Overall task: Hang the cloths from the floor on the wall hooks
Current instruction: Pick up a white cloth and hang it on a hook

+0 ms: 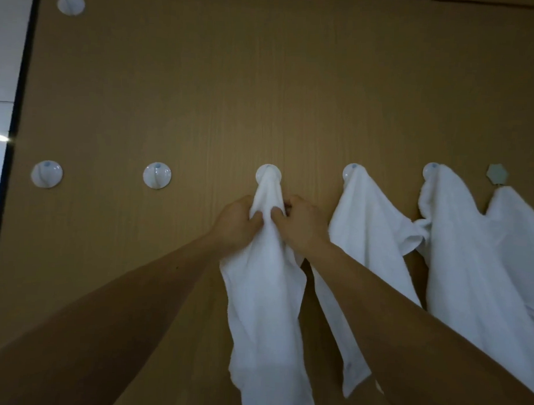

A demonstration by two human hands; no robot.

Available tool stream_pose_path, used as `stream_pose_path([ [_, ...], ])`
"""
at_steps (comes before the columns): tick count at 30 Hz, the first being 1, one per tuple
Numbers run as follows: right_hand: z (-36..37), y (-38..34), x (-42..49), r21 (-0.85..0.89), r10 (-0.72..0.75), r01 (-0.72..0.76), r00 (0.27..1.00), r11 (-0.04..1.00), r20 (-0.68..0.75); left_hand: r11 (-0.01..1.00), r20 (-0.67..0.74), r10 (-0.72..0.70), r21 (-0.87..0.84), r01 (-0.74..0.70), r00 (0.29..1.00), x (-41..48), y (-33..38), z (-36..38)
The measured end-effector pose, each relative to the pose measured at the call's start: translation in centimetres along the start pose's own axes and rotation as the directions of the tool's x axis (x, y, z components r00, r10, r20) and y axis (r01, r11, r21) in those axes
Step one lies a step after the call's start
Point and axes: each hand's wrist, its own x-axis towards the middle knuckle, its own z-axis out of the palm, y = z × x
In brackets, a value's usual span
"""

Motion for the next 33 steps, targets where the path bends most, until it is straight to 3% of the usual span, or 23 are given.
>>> stream_pose_path([
  [2,-0.4,-0.2,-0.5,0.113,0.042,-0.047,0.998,0.992,0.049,0.950,0.074,-0.202,-0.227,0.214,0.977,-0.9,-0.1,-0.3],
  [4,-0.8,-0.3,-1.0,0.212,0.097,-0.118,0.989,0.970,0.108,0.812,0.164,-0.403,-0.390,0.434,0.901,-1.9,0.3,-0.6],
  [6,-1.0,-0.2,-1.5,0.321,0.188,-0.249,0.960,0.914,0.210,0.734,0.159,-0.537,-0.397,0.552,0.828,-2.7,0.2,-0.6],
  [8,-1.1,-0.1,-2.4,0.332,0.227,-0.322,0.928,0.887,0.295,0.727,0.084,-0.615,-0.324,0.605,0.784,-3.6,0.2,-0.3],
  [12,-1.3,-0.2,-5.3,0.068,0.207,-0.237,0.932,0.969,0.297,0.808,-0.047,-0.589,-0.051,0.587,0.807,-6.6,0.3,0.6],
  [16,-3.0,-1.7,-8.6,-0.148,0.207,-0.176,0.949,0.973,0.236,0.769,-0.153,-0.556,0.279,0.575,0.817,-9.3,2.1,-0.3],
  [18,-3.9,-2.8,-10.5,-0.183,0.194,-0.151,0.950,0.971,0.246,0.753,-0.158,-0.534,0.357,0.552,0.831,-10.6,3.3,-0.8],
  [24,-6.3,-5.6,-17.4,-0.003,0.255,-0.266,0.920,0.964,0.299,0.840,0.078,-0.460,0.362,0.405,0.884,-16.2,7.3,-0.3],
  [28,-9.0,-7.0,-24.8,-0.044,0.356,-0.363,0.875,0.931,0.327,0.915,0.234,-0.376,0.245,0.320,0.896,-21.6,9.1,1.4],
  [31,-12.1,-6.7,-30.8,-0.213,0.495,-0.448,0.798,0.868,0.342,0.929,0.311,-0.362,0.204,0.310,0.879,-26.2,12.0,3.7],
  [33,-14.7,-6.9,-34.6,-0.165,0.536,-0.512,0.768,0.843,0.350,0.945,0.406,-0.322,0.184,0.269,0.855,-29.1,14.3,5.6],
])
